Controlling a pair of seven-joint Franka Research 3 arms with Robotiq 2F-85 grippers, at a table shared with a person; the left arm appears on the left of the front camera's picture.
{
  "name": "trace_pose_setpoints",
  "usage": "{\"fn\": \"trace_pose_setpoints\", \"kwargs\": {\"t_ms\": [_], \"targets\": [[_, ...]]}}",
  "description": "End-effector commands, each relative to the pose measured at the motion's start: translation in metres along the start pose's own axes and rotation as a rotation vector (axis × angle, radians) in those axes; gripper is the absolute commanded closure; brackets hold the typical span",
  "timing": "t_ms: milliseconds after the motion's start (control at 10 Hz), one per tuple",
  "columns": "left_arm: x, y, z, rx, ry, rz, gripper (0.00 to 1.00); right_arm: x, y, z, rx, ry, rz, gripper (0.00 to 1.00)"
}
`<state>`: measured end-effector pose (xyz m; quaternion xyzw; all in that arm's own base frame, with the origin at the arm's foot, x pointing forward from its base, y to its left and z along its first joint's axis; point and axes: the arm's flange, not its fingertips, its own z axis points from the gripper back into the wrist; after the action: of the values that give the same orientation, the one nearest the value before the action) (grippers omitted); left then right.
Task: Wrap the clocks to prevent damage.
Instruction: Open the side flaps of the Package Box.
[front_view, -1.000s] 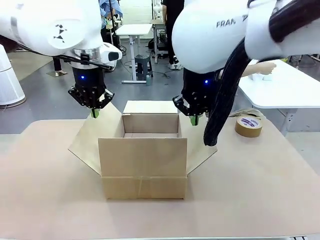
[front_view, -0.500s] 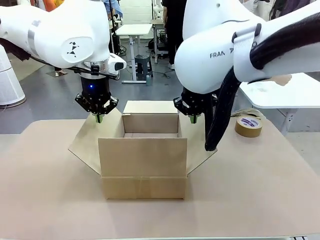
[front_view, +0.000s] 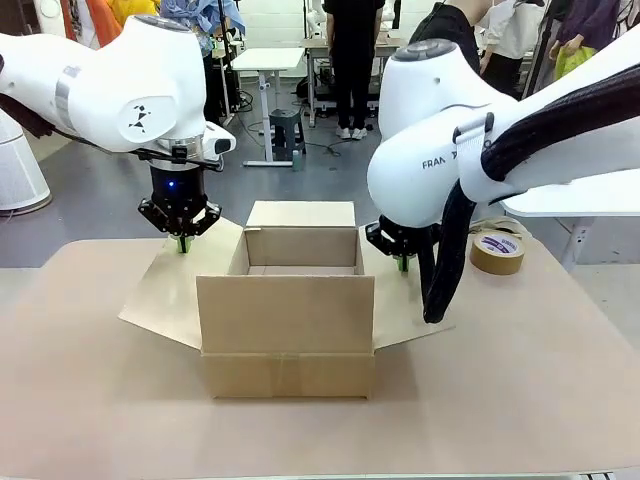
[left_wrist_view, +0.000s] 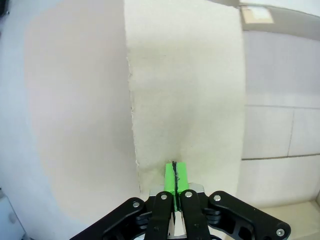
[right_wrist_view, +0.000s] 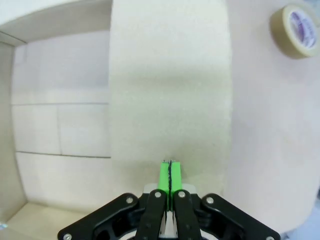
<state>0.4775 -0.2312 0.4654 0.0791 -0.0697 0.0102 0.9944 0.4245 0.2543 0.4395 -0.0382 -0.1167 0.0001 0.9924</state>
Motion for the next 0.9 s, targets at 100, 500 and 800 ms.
{"fn": "trace_pose_setpoints", "kwargs": {"t_ms": [100,500,800], "targets": [[0.003,0.016,-0.035,-0.066,0.02,0.055,1.0,-0.003,-0.004,-0.03,0.008,-0.012,-0.026,0.99],[0.004,0.025,-0.061,-0.167,0.052,0.04,1.0,-0.005,-0.018,-0.047,0.036,-0.02,-0.062,0.99],[0.004,0.028,-0.063,-0.181,0.065,0.052,1.0,-0.004,-0.023,-0.05,0.042,0.005,-0.096,0.99]]}}
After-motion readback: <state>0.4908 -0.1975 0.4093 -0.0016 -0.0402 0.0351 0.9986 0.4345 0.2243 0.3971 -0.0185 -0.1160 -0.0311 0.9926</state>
